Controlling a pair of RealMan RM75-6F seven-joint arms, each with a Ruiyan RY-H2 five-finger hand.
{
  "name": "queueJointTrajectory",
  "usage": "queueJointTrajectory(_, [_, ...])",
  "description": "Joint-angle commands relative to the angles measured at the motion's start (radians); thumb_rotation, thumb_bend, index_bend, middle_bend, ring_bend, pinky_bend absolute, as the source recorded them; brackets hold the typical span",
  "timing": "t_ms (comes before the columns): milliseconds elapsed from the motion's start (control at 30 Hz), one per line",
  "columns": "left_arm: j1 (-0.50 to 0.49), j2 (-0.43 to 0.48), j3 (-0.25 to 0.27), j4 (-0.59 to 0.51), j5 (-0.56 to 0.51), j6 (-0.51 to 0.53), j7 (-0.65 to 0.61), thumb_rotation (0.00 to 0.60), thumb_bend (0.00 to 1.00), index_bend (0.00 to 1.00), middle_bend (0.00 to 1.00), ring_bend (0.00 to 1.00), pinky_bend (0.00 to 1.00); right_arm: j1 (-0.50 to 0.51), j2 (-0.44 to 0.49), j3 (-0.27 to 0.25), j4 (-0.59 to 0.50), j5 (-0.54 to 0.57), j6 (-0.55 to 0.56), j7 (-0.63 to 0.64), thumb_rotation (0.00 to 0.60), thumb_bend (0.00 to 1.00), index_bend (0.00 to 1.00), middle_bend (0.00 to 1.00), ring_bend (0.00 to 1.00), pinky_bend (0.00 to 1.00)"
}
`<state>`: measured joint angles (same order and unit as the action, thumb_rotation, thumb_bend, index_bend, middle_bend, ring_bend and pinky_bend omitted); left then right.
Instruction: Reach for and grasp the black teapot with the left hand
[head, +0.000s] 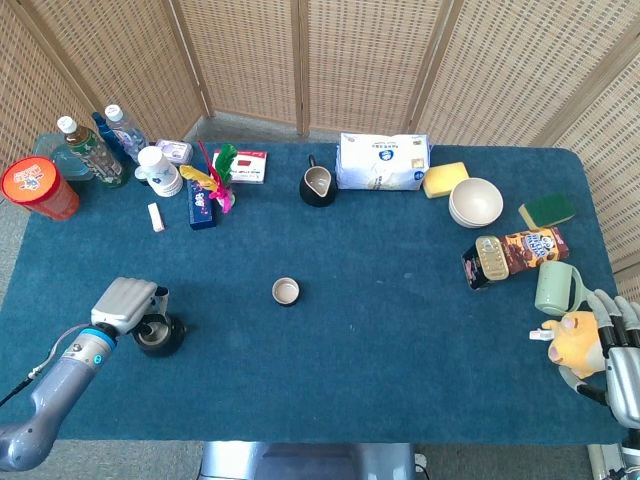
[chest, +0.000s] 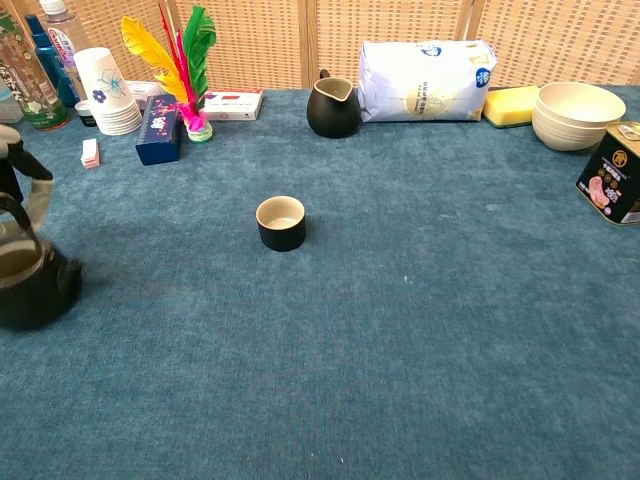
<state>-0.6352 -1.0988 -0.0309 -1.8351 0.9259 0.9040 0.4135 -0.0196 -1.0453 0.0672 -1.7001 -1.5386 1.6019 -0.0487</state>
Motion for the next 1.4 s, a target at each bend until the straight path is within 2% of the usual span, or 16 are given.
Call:
queueJointTrajectory(33, [0.03, 0.021, -0.015, -0.022, 0.081, 0.033, -0.08, 0.6, 0.58, 0.7, 0.92, 0.83, 0.92, 0.0, 0.0, 0.0, 0.0, -0.001, 0.001, -0.001, 0.6, 0.0, 0.0, 0.0, 0.0, 0.0])
queueJointTrajectory(233, [0.073, 0.051, -0.031, -0.03, 0.232, 0.104, -0.194, 0.6, 0.58, 0.71, 0.92, 0.83, 0.92, 0.001, -0.001, -0.002, 0.0, 0.0, -0.005, -0.005, 0.6, 0.0, 0.0, 0.0, 0.0, 0.0])
queueJointTrajectory(567, [0.052, 0.078, -0.108, -0.003, 0.286, 0.146, -0.258, 0.6, 0.58, 0.71, 0.92, 0.83, 0.92, 0.001, 0.0, -0.003, -0.002, -0.001, -0.005, -0.004, 0.6, 0.0, 0.0, 0.0, 0.0, 0.0])
queueJointTrajectory(1000, [0.0, 0.067, -0.153, 0.007, 0.224, 0.132, -0.175, 0.6, 0.58, 0.71, 0.92, 0.82, 0.92, 0.002, -0.002, -0.006, -0.002, 0.0, -0.012, -0.008, 0.6, 0.0, 0.0, 0.0, 0.0, 0.0])
queueJointTrajectory(1400, [-0.063, -0.107, -0.156, 0.094, 0.151, 0.128, -0.057, 0.6, 0.58, 0.71, 0.92, 0.82, 0.92, 0.002, 0.0, -0.005, 0.0, 0.001, -0.013, -0.001, 0.6, 0.0, 0.0, 0.0, 0.0, 0.0])
